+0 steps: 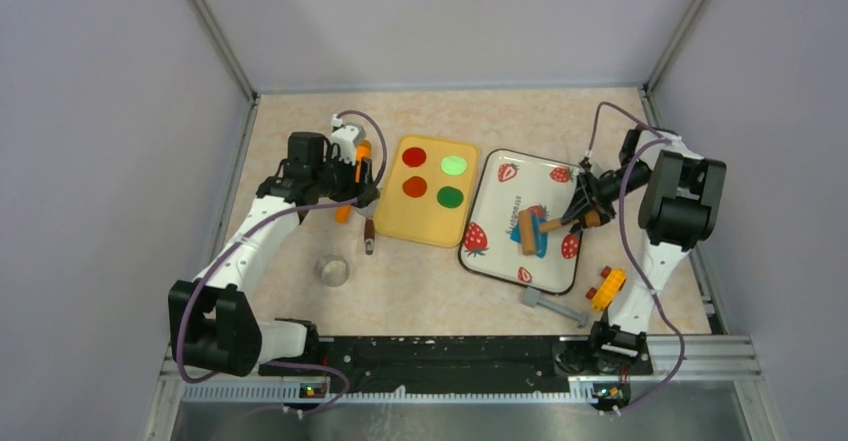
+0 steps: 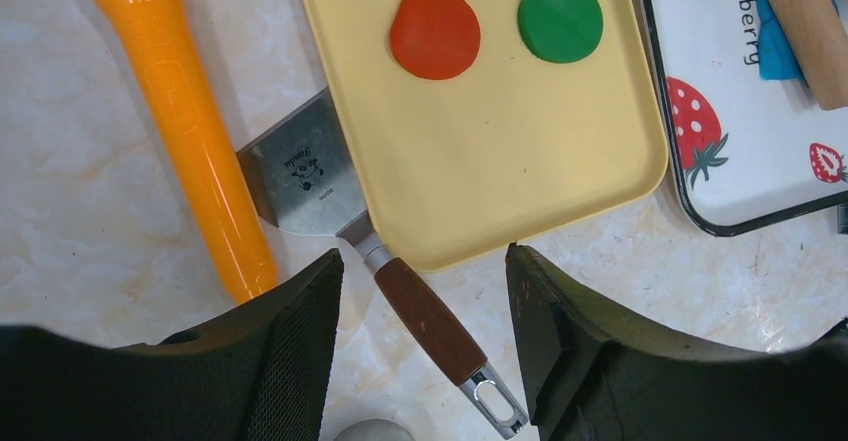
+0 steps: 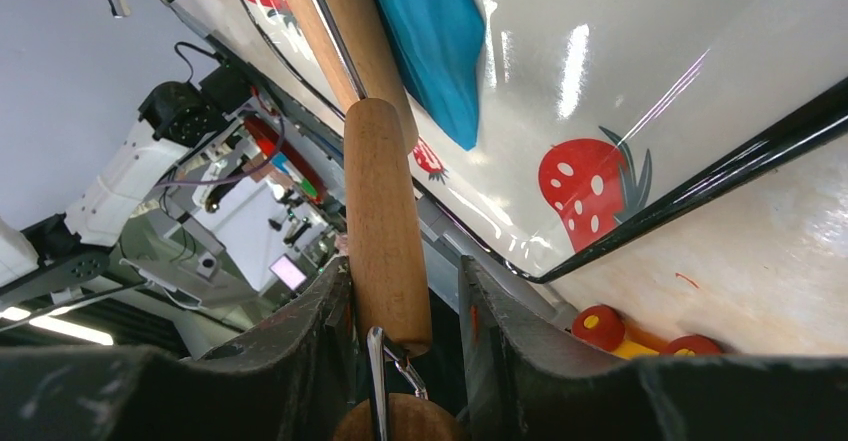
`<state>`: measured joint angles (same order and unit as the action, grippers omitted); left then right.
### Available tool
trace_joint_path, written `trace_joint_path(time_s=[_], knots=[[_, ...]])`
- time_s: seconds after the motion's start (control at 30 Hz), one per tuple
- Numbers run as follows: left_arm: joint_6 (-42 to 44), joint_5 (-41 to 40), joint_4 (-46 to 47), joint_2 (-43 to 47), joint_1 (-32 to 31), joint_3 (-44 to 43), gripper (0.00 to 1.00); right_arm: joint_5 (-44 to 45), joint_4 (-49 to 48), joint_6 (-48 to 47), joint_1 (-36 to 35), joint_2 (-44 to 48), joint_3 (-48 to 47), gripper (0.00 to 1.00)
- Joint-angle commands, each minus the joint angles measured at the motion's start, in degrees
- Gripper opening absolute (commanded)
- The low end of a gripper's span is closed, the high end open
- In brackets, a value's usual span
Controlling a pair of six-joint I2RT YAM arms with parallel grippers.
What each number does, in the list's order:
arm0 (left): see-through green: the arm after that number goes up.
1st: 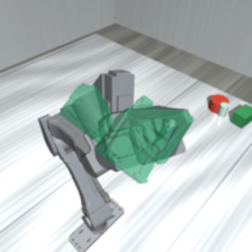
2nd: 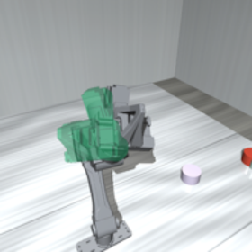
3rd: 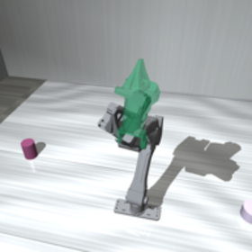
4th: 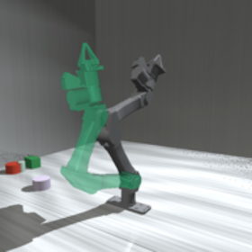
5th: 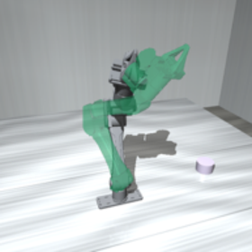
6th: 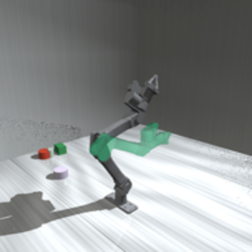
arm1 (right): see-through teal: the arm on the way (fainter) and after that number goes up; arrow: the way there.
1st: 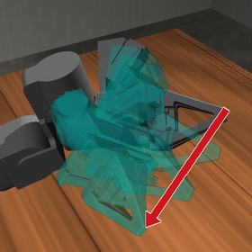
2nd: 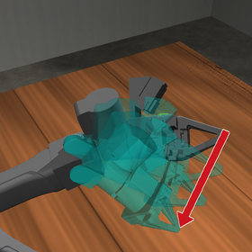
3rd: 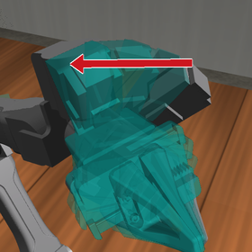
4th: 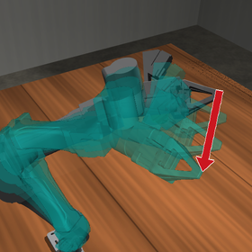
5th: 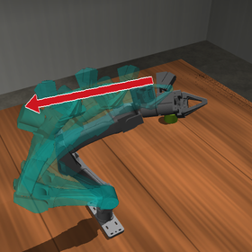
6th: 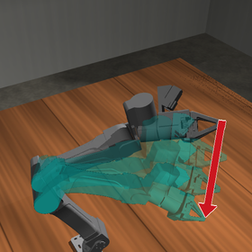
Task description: Roll out the dumpling wrappers from the dough
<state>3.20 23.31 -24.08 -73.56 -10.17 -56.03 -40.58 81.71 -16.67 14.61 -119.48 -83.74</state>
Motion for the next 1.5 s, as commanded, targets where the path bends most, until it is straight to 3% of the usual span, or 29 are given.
trace_joint_path(time_s=[0.0,0.27,0.47,0.67,0.8,1.03,1.23,1.37,1.47], knots=[[0.4,1.0,1.6,0.6,0.3,-0.1,0.65,17.6,-11.1,1.5,-2.9,-3.5,-0.1,0.0],[-4.5,8.5,5.9,-0.7,-1.3,2.1,0.63,2.1,-3.9,-4.6,-3.1,2.8,-6.8,0.0],[-4.8,7.8,8.5,-4.2,-8.8,-0.8,0.63,-9.9,2.3,-10.9,-2.1,12.0,-10.3,0.0],[-8.8,2.7,10.9,-10.3,-17.7,-3.9,0.62,-16.9,-1.1,-12.6,2.2,20.7,-7.5,0.0],[-13.3,-0.8,13.7,-15.4,-23.1,-5.9,0.61,-17.2,-9.7,-8.9,3.4,26.9,1.7,0.0],[-19.3,-6.3,14.3,-26.2,-27.4,-13.8,0.6,-18.7,-18.1,-2.3,3.4,27.4,15.5,0.0],[-20.8,-6.3,14.4,-32.9,-28.2,-15.8,0.61,-17.0,-22.4,0.7,3.3,26.8,18.0,0.0],[-21.8,0.1,16.1,-36.7,-28.3,-16.0,0.61,-14.0,-25.0,2.2,3.3,25.0,19.7,0.0],[-22.3,-0.8,16.3,-38.3,-28.6,-16.0,0.53,-11.3,-26.3,4.1,3.3,22.7,20.0,0.0]])
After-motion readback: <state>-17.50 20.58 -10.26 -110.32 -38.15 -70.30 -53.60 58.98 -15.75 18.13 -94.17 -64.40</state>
